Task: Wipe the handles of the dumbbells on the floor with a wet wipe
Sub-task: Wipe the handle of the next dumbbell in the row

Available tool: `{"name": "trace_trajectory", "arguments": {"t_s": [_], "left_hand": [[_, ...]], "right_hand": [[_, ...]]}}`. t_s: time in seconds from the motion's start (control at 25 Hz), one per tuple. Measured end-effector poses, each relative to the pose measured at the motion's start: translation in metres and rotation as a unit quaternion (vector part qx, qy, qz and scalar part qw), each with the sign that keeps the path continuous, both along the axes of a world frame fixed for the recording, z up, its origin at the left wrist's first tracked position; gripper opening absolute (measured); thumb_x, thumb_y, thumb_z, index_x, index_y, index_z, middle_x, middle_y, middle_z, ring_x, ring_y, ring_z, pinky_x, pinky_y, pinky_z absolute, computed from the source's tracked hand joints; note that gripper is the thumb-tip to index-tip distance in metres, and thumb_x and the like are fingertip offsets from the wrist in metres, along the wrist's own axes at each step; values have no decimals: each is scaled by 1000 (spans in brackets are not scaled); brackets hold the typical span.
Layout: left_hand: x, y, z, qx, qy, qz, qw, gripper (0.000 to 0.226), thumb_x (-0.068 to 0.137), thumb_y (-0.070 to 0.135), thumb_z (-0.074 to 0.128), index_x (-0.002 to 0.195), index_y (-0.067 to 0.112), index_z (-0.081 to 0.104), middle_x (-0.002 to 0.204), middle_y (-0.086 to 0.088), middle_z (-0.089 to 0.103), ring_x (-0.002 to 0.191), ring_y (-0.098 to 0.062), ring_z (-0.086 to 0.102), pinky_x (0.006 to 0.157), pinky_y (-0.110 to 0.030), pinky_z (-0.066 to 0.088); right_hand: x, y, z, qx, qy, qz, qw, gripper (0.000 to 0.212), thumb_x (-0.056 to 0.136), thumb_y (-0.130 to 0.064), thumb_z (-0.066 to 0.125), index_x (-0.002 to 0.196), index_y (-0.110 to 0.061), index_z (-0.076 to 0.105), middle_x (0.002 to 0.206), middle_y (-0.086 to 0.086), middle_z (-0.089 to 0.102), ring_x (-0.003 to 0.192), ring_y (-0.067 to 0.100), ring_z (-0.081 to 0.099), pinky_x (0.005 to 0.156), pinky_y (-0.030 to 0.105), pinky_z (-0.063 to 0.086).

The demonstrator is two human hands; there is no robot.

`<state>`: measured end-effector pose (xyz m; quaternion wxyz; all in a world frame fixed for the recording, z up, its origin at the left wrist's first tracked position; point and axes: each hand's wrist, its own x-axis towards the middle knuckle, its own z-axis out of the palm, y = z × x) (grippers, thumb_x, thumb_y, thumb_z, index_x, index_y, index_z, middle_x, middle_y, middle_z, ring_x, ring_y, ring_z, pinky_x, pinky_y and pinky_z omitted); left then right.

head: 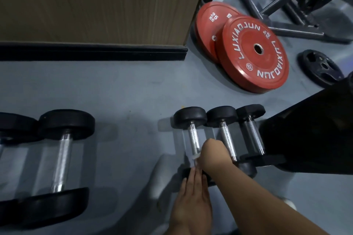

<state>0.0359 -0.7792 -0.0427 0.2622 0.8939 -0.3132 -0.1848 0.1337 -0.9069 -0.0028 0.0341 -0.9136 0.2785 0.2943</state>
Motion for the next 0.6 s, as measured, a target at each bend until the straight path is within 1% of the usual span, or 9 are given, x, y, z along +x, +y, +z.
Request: {"name": "trace_trajectory", "arguments": {"t_s": [0.08,0.16,0.24,0.36,0.4,0.44,0.48,0.52,0.6], "left_hand": [[0,1,-2,-22,15,16,1000,46,90,10,19,129,1,43,134,-14,60,129,-26,39,93,-39,54],[1,3,-2,-21,23,16,999,48,86,12,24,130,3,43,135,-11,59,130,-24,39,93,-37,55],[1,4,-5,-6,16,3,1000,49,85,12,26,130,5,45,139,-9,57,131,-23,38,88,-37,56],[3,9,-7,19,24,10,999,54,98,9,3,129,12,47,137,-2,59,130,-18,40,82,-33,55],[5,13,-5,17,45,1,999,53,98,12,5,128,15,48,135,1,60,129,-15,40,79,-29,55],[8,16,-1,14,45,-15,999,45,96,18,17,128,18,49,134,4,61,129,-13,40,77,-26,54],[13,20,5,23,45,-38,998,46,85,29,34,128,19,50,135,5,61,129,-12,40,77,-24,53],[15,23,6,32,50,-66,996,60,72,39,45,128,19,52,135,4,60,129,-13,40,78,-23,53],[12,24,-4,54,43,-71,995,76,58,43,48,129,16,54,140,0,56,131,-17,46,82,-26,55]], "right_hand": [[2,-1,-13,-2,-17,-34,999,31,92,-4,61,64,-14,50,65,-5,57,52,7,50,41,20,41],[5,-2,-24,-2,-58,-74,996,26,91,-9,66,66,-13,60,68,-2,66,54,10,58,43,22,48],[11,-3,-27,9,-98,-103,990,20,90,-14,69,71,-12,67,69,0,66,57,12,62,48,23,52],[24,-5,-24,31,-125,-101,987,24,92,-22,69,70,-12,68,68,-3,65,57,8,57,46,19,42],[32,-5,-21,25,-128,-92,987,26,91,-20,69,67,-13,65,67,-2,64,56,9,55,47,20,41],[39,-6,-19,15,-129,-86,988,26,90,-18,69,65,-13,64,67,-1,65,57,11,57,49,21,43],[45,-6,-17,5,-126,-85,988,26,90,-16,70,64,-13,63,68,0,66,59,13,59,53,22,47],[49,-6,-16,4,-121,-86,989,27,89,-15,71,64,-12,60,68,0,65,60,14,60,54,23,49],[46,-4,-7,9,-73,-80,994,32,89,-18,73,64,-11,53,66,0,59,63,14,60,54,25,50]]}}
